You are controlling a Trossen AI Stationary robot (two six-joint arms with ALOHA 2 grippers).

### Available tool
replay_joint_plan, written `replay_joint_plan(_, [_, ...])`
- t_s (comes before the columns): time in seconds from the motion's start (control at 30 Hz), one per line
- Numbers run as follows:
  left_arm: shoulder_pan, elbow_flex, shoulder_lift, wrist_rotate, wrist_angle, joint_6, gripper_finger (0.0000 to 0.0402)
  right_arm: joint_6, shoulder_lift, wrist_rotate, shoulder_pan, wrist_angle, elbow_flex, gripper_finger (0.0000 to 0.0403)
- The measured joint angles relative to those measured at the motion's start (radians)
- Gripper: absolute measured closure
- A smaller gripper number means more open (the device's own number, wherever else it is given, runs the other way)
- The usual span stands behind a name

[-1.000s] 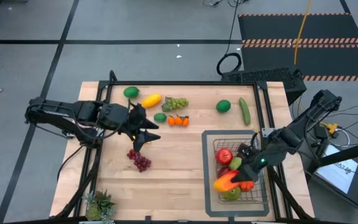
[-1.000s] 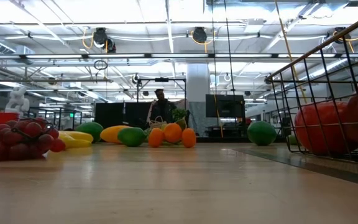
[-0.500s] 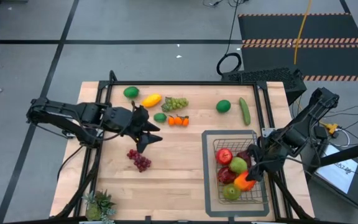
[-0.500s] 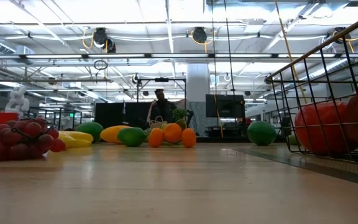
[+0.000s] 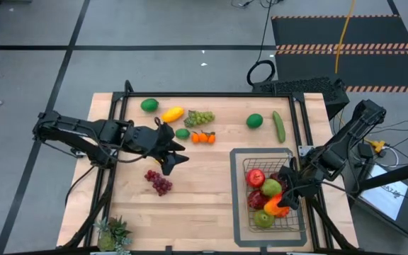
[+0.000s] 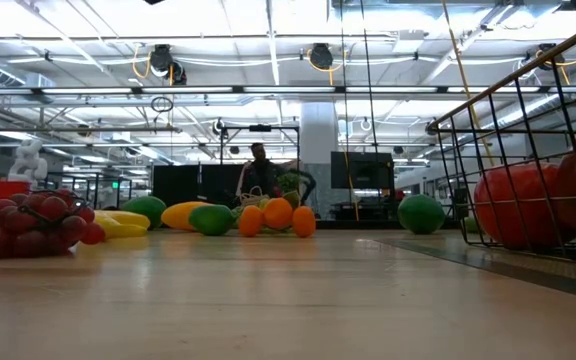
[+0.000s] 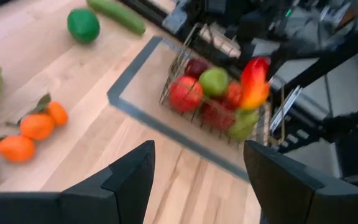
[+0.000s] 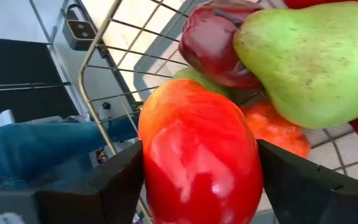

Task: Build produce basket
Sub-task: Put the orange mango into the wire basket, then put the yellow mango into the wire basket

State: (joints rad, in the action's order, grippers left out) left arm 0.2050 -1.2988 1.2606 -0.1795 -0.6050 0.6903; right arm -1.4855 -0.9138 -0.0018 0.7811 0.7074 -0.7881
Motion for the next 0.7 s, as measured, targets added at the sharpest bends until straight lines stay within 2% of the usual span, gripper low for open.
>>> replay_joint_plan(0.33, [-0.001,0.000,0.025,-0.016,0.022,-0.005,0.0158,0.165,-0.001,-0.001,0.000,-0.001,0.001,0.0058])
replay_joint_plan(0.43, [-0.001,0.000,0.021,-0.016,0.026,0.004,0.0158,0.173,0.000,-0.030,0.000,-0.003,0.001,0.0052])
replay_joint_plan(0.6, [-0.001,0.000,0.021,-0.015,0.021,0.027,0.0158,0.180,0.005,-0.150,0.000,-0.065,0.002,0.0056])
replay_joint_plan(0.7, [-0.001,0.000,0.019,0.014,-0.001,0.068,0.0158,0.154,0.017,-0.161,0.000,-0.121,0.002,0.0066])
